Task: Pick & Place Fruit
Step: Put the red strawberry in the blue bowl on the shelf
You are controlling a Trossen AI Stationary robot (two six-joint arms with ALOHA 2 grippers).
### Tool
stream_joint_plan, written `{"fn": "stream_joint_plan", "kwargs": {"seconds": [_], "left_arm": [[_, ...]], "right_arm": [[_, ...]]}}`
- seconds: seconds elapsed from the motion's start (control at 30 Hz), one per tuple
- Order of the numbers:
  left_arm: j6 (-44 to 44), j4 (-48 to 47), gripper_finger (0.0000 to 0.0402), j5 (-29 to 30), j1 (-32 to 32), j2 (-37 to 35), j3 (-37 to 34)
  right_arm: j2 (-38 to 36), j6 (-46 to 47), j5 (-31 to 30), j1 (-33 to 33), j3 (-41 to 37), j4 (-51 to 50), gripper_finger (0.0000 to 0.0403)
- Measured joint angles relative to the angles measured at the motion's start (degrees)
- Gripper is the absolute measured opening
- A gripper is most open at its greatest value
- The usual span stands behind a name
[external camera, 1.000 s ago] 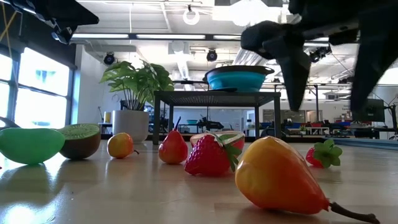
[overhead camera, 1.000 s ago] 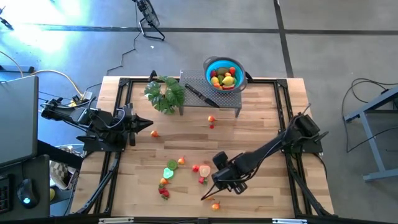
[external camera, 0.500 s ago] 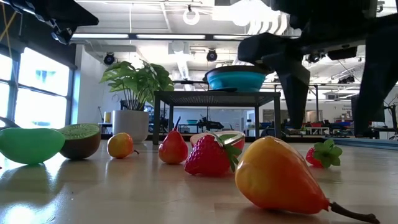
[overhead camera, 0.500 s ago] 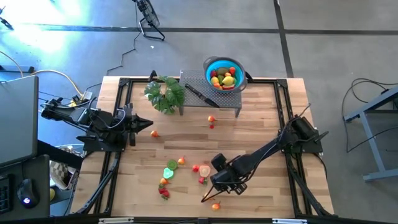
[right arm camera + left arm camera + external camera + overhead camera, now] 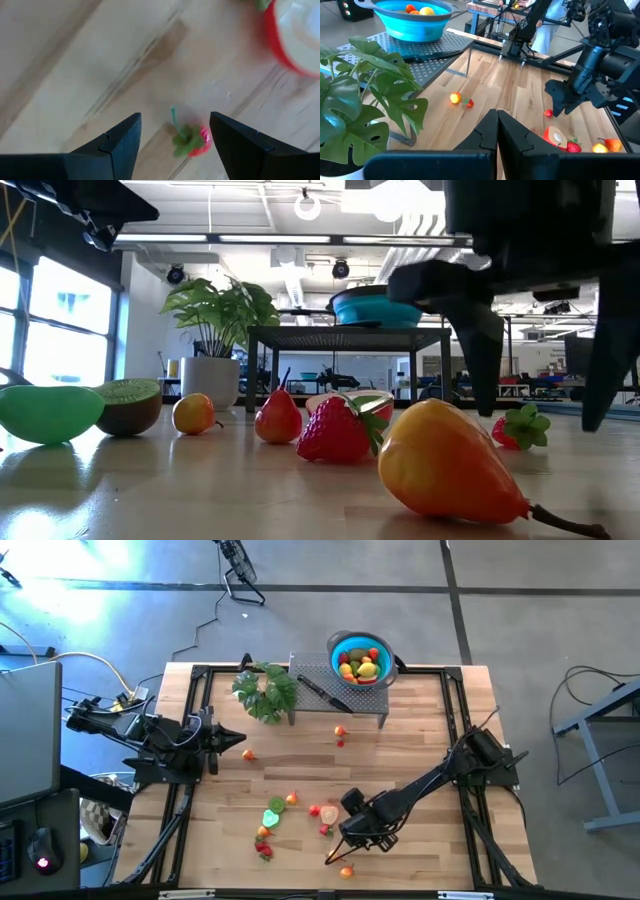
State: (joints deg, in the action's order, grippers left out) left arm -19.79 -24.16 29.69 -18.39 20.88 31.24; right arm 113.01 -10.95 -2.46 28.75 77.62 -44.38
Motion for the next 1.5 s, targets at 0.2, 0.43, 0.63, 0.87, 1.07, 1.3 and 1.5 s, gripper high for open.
{"fn": "stream_joint_plan", "kwargs": {"seconds": [0.2, 0.43, 0.63, 0.87, 1.07, 1.3, 1.5], "left_arm": [[-0.02, -0.01, 0.0000, 0.00, 0.00, 0.00, 0.00], [-0.02, 0.00, 0.0000, -0.02, -0.02, 0.00, 0.00], [-0.02, 0.00, 0.0000, -0.02, 0.00, 0.00, 0.00], [-0.02, 0.00, 0.0000, -0.04, -0.02, 0.00, 0.00], [-0.04, 0.01, 0.0000, -0.08, 0.00, 0.00, 0.00], [-0.05, 0.00, 0.0000, -0.24, 0.00, 0.00, 0.00], [-0.09, 0.00, 0.0000, -0.22, -0.02, 0.00, 0.00]], "right_arm": [[0.00, 0.03, -0.20, -0.02, -1.39, 0.13, 0.0229], [0.00, 0.17, -0.37, -0.02, -1.54, 1.53, 0.0216], [0.00, 0.17, -0.37, -0.02, -1.54, 1.80, 0.0169], [-0.02, 0.97, -0.37, -0.02, -1.54, 1.79, 0.0108], [-0.05, 3.32, -0.55, -0.02, -1.54, 2.68, 0.0069], [-0.07, 3.40, -0.56, -0.02, -1.54, 3.08, 0.0041], [-0.07, 3.40, -0.55, -0.02, -1.54, 3.08, 0.0023]]}}
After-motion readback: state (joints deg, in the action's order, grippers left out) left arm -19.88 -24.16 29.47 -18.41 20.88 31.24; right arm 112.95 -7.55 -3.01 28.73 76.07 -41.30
